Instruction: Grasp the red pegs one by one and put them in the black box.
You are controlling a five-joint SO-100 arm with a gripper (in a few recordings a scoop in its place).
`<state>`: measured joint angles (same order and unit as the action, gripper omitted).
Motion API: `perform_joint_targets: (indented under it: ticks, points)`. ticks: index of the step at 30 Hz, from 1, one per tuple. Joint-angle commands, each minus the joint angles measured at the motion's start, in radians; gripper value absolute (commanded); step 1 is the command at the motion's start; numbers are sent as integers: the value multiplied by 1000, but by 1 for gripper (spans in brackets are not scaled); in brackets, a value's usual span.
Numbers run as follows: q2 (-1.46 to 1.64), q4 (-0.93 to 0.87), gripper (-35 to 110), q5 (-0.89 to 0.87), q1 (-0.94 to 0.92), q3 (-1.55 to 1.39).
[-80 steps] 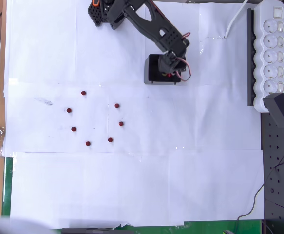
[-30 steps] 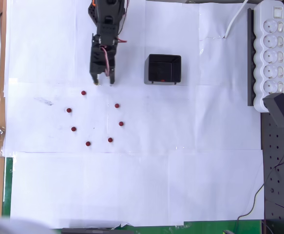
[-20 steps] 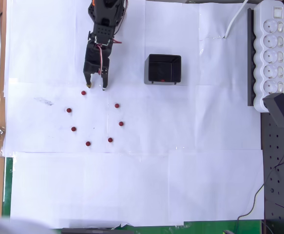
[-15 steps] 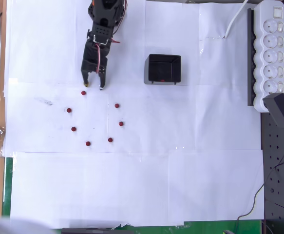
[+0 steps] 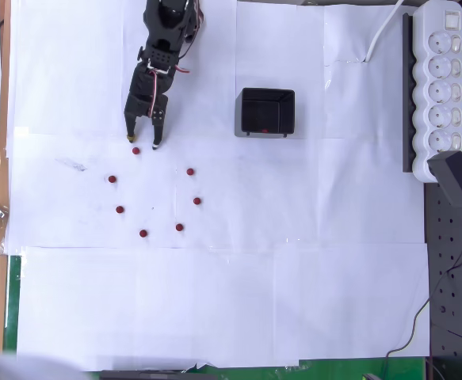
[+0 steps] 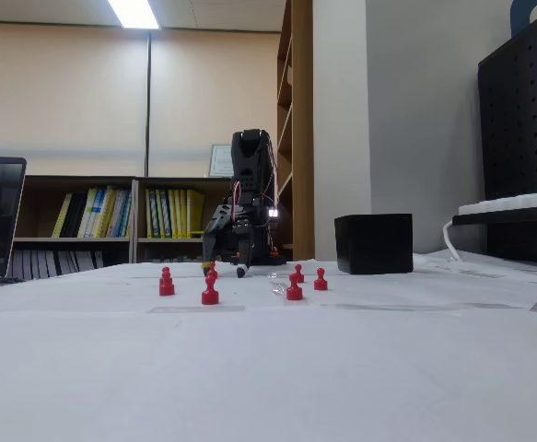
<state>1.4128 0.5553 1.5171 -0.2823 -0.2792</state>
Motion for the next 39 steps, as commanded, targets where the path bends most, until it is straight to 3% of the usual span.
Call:
perform_joint_targets:
  ticks: [1, 20, 31, 39]
  points:
    - [31, 29, 20, 29, -23, -64]
    - [114, 21, 19, 78, -23, -141]
    - [114, 17, 2, 84, -15, -143]
    - [109, -14, 0, 78, -15, -144]
